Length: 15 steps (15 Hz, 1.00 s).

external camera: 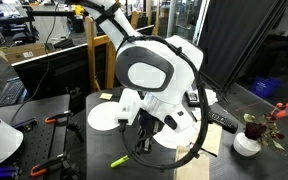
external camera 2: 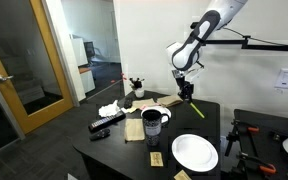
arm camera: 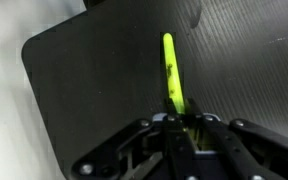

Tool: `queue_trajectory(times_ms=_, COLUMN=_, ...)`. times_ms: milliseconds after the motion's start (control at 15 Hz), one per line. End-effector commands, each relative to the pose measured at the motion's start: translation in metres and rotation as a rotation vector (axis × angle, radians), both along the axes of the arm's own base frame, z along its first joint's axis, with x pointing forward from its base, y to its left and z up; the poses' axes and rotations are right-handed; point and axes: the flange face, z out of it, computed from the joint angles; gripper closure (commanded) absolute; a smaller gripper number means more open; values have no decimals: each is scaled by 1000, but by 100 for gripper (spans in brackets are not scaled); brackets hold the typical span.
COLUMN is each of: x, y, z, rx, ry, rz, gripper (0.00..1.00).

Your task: Take the marker from the cup and place it on the table

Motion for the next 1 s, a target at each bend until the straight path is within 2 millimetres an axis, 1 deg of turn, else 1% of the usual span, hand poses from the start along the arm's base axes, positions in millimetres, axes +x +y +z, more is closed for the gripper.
queue_trajectory(times_ms=0, x=6, y=2, z=-4, rx=16, ry=28, rz=18, gripper=59)
queue_trajectory(times_ms=67, x=7, y=3, z=-4, rx=13, ry=29, rz=19, gripper=53)
queue_trajectory(times_ms=200, x=10, y=4, z=0, rx=8, ry=20, rz=24, gripper=38)
queue_trajectory(times_ms=400, x=19, y=8, z=20, rx=-10, ry=-18, rz=41, gripper=14)
queue_trajectory(times_ms=533, x=27, y=12, z=40, rx=-25, ry=-54, rz=57, gripper=0)
queue_trajectory(times_ms=733, x=37, y=18, z=74, rx=-52, ry=-110, rz=71, gripper=0)
queue_trajectory(times_ms=933, x=43, y=23, z=115, rx=-62, ry=-171, rz=81, gripper=0)
